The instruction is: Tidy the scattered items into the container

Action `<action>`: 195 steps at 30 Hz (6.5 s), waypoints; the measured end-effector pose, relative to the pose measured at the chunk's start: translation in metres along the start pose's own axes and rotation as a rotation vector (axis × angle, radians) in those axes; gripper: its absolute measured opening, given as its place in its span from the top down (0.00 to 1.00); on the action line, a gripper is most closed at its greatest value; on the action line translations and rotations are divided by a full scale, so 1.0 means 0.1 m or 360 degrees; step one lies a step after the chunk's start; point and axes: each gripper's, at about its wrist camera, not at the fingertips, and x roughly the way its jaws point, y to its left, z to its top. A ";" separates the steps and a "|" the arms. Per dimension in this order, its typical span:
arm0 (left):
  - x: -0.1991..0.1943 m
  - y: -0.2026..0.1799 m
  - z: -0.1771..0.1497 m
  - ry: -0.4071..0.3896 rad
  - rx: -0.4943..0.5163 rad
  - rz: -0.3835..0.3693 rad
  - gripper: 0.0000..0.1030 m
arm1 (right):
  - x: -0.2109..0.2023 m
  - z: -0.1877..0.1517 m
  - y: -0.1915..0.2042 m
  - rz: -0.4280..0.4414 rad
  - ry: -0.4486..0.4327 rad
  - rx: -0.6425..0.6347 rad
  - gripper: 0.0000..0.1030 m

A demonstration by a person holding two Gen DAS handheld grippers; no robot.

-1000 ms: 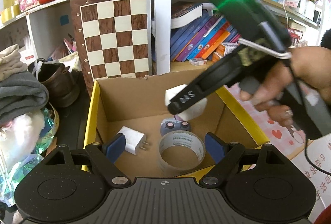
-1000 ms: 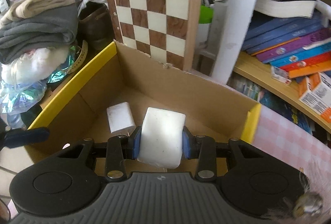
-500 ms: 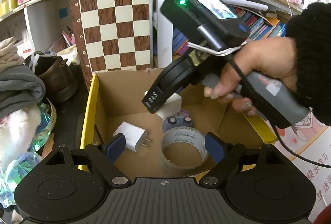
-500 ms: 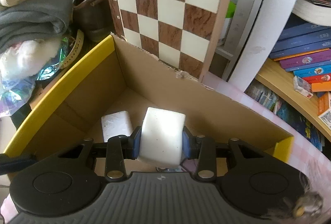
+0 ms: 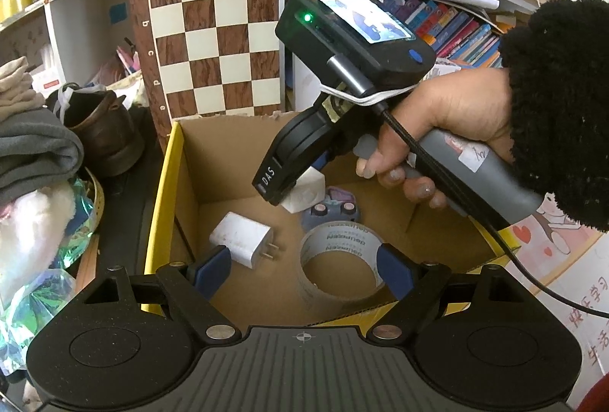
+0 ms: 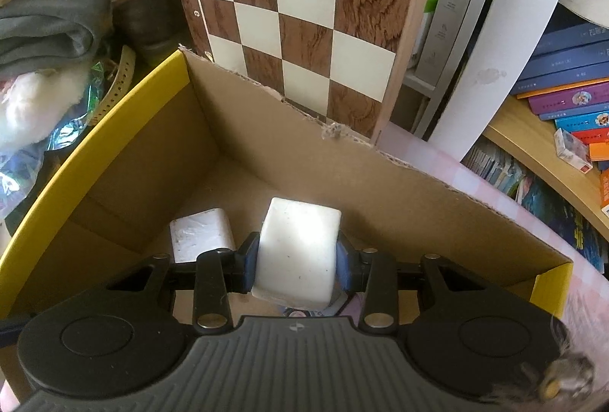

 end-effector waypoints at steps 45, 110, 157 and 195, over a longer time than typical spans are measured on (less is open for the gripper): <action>-0.28 -0.11 0.00 -0.0057 0.0048 0.0046 0.17 | -0.82 -0.29 0.02 -0.0051 -0.0295 0.0089 0.19; -0.41 -0.95 -0.20 -0.0015 -0.0132 0.0294 0.09 | -1.98 -2.44 -0.36 -0.0495 -0.0536 0.0520 0.00; -0.25 -1.42 -0.18 0.0067 -0.0082 0.0288 0.09 | -2.09 -2.68 -0.66 -0.0548 -0.0498 0.0618 0.00; -0.21 -1.42 -0.21 0.0100 -0.0100 0.0306 0.09 | -2.09 -2.67 -0.64 -0.0556 -0.0468 0.0613 0.00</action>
